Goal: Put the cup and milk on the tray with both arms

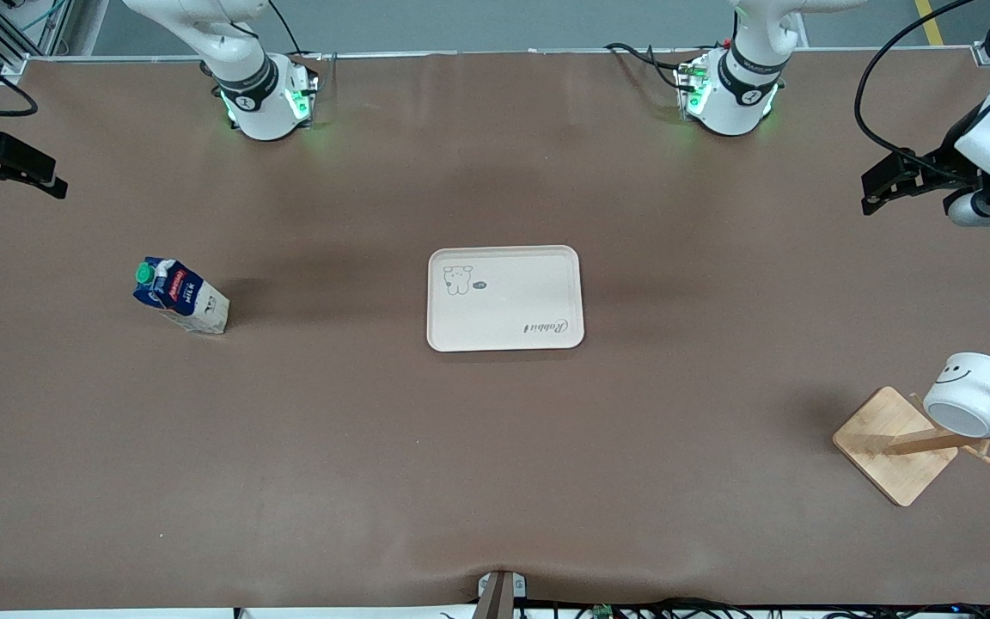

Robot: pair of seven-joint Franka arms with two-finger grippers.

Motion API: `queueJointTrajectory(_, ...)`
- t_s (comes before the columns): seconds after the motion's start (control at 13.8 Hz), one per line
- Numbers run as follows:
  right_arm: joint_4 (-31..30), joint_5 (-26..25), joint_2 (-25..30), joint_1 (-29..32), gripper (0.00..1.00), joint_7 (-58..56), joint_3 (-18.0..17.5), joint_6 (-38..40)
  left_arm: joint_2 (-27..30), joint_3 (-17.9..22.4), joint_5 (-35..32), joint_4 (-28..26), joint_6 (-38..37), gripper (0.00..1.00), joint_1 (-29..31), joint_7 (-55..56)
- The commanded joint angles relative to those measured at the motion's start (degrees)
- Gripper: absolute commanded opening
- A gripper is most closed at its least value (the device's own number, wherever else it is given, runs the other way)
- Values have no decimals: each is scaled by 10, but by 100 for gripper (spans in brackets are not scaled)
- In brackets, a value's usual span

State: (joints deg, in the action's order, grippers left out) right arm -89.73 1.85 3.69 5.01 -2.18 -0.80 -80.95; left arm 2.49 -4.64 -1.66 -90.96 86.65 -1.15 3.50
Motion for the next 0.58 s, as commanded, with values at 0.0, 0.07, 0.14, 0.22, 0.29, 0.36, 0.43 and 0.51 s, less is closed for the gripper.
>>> queueJointTrajectory(0.0, -12, 11, 12, 8, 100, 7, -3, -1, 5, -1, -9, 4, -2, 100, 1, 1)
queueJointTrajectory(0.07, -12, 11, 12, 9, 100, 7, -3, -1, 4, -2, -9, 8, -2, 100, 1, 1)
queueJointTrajectory(0.14, -12, 11, 12, 9, 100, 7, -3, -1, 4, -1, -10, 10, -2, 100, 2, 0)
queueJointTrajectory(0.22, -12, 11, 12, 9, 100, 7, -3, -1, 4, -1, -10, 10, -1, 100, 3, 0)
queueJointTrajectory(0.29, -12, 11, 12, 9, 100, 7, -3, -1, 3, 1, -8, 13, -1, 100, 9, 0)
queueJointTrajectory(0.36, -12, 11, 12, 9, 100, 7, -3, -1, 2, 2, -9, 17, -2, 100, 26, -8)
queueJointTrajectory(0.43, -11, 11, 12, 10, 100, 7, -3, -1, 3, 2, -8, 14, -2, 100, 38, -13)
queueJointTrajectory(0.51, -11, 11, 11, 10, 100, 7, -3, -1, 6, 2, -9, 10, -2, 100, 40, -16)
